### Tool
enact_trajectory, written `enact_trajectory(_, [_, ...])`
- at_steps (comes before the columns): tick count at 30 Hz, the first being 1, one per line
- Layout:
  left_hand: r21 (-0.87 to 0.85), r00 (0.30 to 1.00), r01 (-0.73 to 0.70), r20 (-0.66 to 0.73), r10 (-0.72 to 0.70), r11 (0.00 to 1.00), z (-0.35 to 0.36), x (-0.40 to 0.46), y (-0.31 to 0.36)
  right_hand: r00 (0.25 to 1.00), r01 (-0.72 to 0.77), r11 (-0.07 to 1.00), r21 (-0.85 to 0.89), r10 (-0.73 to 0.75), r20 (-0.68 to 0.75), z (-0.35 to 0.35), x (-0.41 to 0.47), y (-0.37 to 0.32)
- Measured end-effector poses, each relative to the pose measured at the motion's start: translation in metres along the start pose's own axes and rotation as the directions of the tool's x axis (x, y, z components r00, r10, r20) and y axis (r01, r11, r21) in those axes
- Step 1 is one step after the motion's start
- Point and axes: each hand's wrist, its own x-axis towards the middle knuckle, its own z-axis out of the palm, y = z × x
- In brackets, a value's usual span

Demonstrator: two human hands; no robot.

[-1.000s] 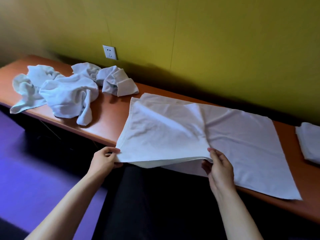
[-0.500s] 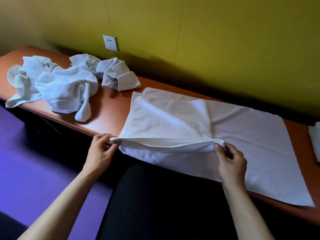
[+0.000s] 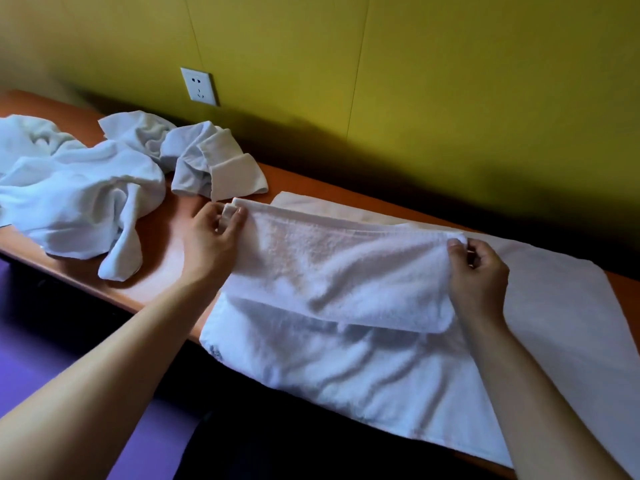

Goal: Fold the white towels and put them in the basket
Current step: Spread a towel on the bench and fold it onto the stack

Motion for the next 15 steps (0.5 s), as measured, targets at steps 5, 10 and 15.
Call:
enact_trajectory(5, [0.177, 0.999, 0.029, -0.039, -0.022, 0.984, 0.040, 0.046, -0.009, 1.000, 0.003, 0.998, -0.063, -0.002, 0.009, 0.041, 0.052, 0.020])
enact_trajectory(10, [0.344, 0.997, 0.060, -0.061, -0.042, 0.937, 0.062, 0.063, -0.024, 0.997, -0.022, 0.981, -0.193, 0.037, 0.071, 0.071, 0.072, 0.038])
enact_trajectory(15, [0.419, 0.995, 0.056, -0.099, -0.016, 0.906, 0.064, 0.062, -0.045, 0.986, -0.076, 0.965, -0.252, 0.110, 0.124, 0.069, 0.060, 0.043])
